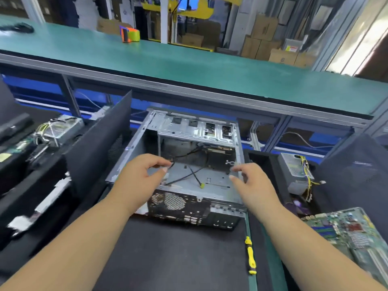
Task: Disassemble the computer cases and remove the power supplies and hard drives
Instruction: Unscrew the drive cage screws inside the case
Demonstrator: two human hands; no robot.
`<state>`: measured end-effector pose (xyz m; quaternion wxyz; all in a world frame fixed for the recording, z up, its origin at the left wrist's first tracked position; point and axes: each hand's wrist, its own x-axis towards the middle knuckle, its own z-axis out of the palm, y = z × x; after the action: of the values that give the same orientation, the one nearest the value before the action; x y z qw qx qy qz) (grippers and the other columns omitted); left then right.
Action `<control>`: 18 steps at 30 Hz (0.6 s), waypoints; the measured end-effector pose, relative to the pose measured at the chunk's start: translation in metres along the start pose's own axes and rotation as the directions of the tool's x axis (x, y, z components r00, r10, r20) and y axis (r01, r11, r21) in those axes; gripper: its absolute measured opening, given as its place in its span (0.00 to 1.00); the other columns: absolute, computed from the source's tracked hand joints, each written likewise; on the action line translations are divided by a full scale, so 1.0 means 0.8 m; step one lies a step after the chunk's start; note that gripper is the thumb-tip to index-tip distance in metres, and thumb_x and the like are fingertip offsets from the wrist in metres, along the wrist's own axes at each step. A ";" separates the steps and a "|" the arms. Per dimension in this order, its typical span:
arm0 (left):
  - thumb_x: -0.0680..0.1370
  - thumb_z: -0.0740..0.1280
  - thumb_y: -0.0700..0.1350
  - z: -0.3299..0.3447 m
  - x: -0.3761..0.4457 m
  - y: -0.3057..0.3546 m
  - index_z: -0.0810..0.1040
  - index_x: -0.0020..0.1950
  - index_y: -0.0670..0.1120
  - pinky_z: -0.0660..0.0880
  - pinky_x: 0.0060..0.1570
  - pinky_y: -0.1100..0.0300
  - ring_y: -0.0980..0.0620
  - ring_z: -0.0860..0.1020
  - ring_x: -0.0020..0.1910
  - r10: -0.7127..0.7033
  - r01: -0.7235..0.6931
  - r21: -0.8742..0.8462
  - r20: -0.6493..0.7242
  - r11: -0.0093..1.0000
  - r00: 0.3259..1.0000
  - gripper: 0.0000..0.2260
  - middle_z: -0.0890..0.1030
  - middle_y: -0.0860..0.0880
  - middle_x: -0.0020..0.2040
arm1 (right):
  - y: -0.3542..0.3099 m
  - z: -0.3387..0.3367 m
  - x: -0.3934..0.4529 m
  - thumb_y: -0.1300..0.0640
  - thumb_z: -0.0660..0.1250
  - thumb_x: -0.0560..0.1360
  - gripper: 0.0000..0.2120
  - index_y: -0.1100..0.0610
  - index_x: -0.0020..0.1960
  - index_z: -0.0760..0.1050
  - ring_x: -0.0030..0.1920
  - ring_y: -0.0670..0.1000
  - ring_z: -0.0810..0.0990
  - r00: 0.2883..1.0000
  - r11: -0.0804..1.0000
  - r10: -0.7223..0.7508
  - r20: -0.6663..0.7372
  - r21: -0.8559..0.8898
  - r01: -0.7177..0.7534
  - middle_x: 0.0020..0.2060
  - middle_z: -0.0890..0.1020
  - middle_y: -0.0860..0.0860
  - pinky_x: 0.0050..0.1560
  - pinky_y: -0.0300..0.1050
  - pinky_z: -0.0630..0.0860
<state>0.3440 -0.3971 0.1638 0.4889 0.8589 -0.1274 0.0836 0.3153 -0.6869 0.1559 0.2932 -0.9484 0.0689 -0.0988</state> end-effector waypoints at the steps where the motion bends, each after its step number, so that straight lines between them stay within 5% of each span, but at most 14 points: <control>1: 0.77 0.70 0.42 -0.011 -0.003 -0.011 0.83 0.50 0.56 0.64 0.51 0.80 0.69 0.74 0.53 -0.010 0.010 0.028 0.007 1.000 1.000 0.09 0.80 0.61 0.50 | -0.012 0.005 -0.002 0.50 0.67 0.77 0.09 0.47 0.57 0.79 0.58 0.50 0.74 1.000 0.999 -0.015 -0.004 -0.050 0.015 0.54 0.76 0.45 0.63 0.53 0.70; 5: 0.77 0.70 0.47 -0.043 -0.012 -0.053 0.82 0.54 0.55 0.66 0.50 0.75 0.64 0.73 0.55 0.026 -0.052 0.226 0.117 0.973 0.993 0.07 0.78 0.60 0.52 | -0.043 0.027 -0.011 0.49 0.66 0.77 0.09 0.50 0.52 0.83 0.59 0.55 0.75 0.999 0.980 0.015 0.042 -0.197 -0.007 0.54 0.81 0.51 0.61 0.51 0.71; 9: 0.79 0.67 0.52 -0.049 -0.022 -0.087 0.77 0.65 0.53 0.62 0.68 0.58 0.53 0.72 0.60 0.144 -0.265 0.403 0.307 0.876 0.941 0.14 0.79 0.57 0.58 | -0.045 0.056 -0.029 0.49 0.52 0.80 0.20 0.52 0.35 0.75 0.42 0.53 0.76 0.998 0.813 -0.009 0.058 -0.581 0.041 0.35 0.78 0.48 0.59 0.49 0.68; 13: 0.79 0.63 0.57 -0.048 -0.025 -0.104 0.69 0.72 0.54 0.48 0.76 0.55 0.50 0.66 0.68 0.204 -0.384 0.463 0.392 0.799 0.897 0.22 0.73 0.56 0.65 | -0.043 0.063 -0.027 0.55 0.51 0.78 0.19 0.50 0.46 0.81 0.46 0.51 0.79 0.995 0.772 0.067 0.070 -0.635 -0.007 0.42 0.84 0.48 0.61 0.44 0.60; 18: 0.77 0.65 0.55 -0.053 -0.023 -0.109 0.63 0.75 0.53 0.44 0.75 0.58 0.50 0.63 0.69 0.225 -0.433 0.472 0.434 0.768 0.872 0.27 0.69 0.56 0.67 | -0.045 0.064 -0.027 0.57 0.52 0.79 0.19 0.52 0.51 0.82 0.51 0.51 0.79 0.995 0.765 0.069 0.075 -0.644 -0.005 0.46 0.85 0.49 0.61 0.42 0.57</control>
<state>0.3514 -0.3152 0.1093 0.1640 0.9270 -0.3340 0.0475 0.3084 -0.6254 0.1319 -0.0443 -0.9935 0.1032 -0.0184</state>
